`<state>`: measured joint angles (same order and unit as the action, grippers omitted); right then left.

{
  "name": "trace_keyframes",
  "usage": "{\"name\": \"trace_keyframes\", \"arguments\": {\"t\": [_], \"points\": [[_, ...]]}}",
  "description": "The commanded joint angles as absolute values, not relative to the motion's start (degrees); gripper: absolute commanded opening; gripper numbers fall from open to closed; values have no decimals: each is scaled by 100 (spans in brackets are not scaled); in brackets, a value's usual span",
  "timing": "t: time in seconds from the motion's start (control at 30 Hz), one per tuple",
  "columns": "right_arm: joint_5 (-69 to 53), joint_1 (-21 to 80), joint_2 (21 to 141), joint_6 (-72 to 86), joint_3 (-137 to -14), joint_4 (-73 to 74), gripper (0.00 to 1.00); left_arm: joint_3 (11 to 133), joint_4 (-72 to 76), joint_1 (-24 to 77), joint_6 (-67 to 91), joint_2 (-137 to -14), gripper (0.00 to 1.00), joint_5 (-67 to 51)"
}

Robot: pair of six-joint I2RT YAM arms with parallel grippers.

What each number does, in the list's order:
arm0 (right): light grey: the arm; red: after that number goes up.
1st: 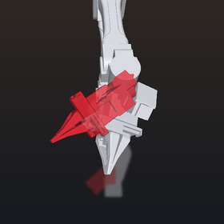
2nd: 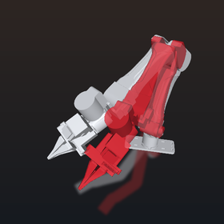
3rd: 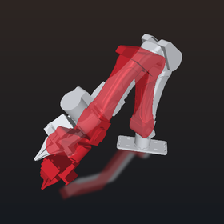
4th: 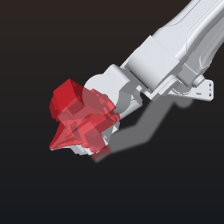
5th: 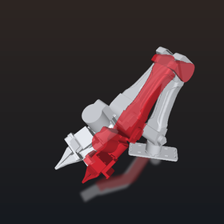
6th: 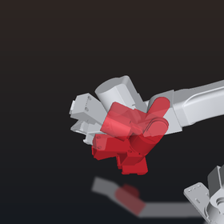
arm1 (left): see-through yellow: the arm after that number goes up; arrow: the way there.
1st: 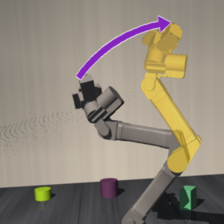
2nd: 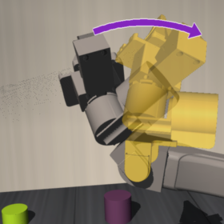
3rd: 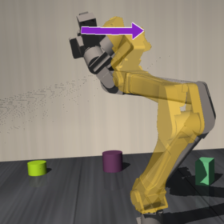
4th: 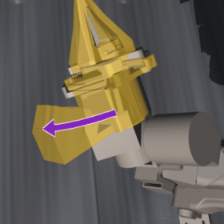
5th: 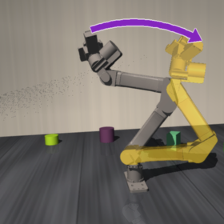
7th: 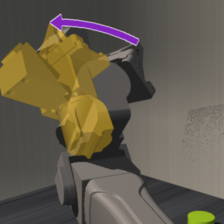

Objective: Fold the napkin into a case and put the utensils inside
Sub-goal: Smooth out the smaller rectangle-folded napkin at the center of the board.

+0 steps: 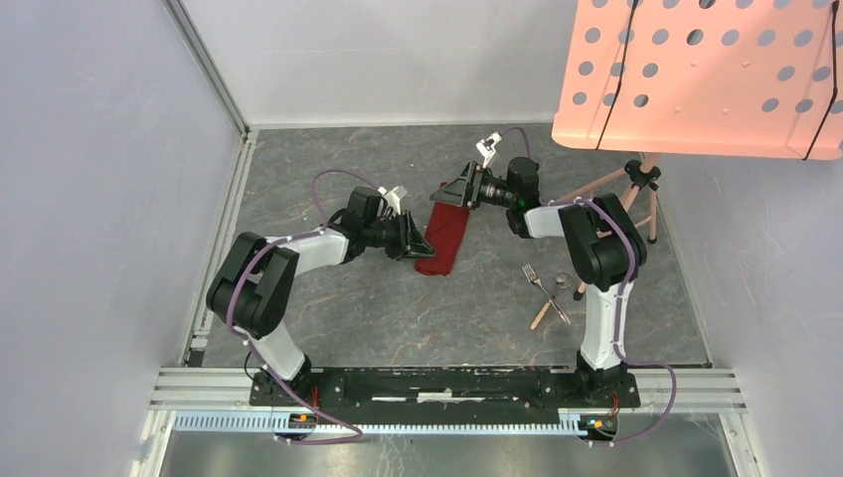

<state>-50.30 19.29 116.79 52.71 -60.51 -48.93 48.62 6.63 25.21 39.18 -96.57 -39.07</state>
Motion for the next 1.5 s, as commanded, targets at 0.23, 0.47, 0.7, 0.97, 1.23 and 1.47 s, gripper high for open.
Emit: {"name": "trace_keyframes", "arguments": {"t": [0.23,0.47,0.7,0.97,1.23,1.47], "points": [[-5266,1914,13559,5693,-7998,-4854,83,4859,1066,2483,4004,-10853,33,-3522],[-5256,1708,14477,5191,-9251,-3677,83,4720,1056,2461,3935,-10926,32,-3379],[-5352,1656,13911,4980,-9400,-3322,83,4677,1051,2464,3928,-10808,31,-3416],[-5486,1535,12501,5066,-8048,-3894,83,4544,1416,2462,4167,-10827,31,-3619],[-4878,1510,10949,3604,-6340,-2450,83,4276,2622,2604,4957,-11307,32,-3999],[-2711,1511,9148,920,-5438,900,82,4456,3152,3128,5472,-11476,37,-3981]]}}
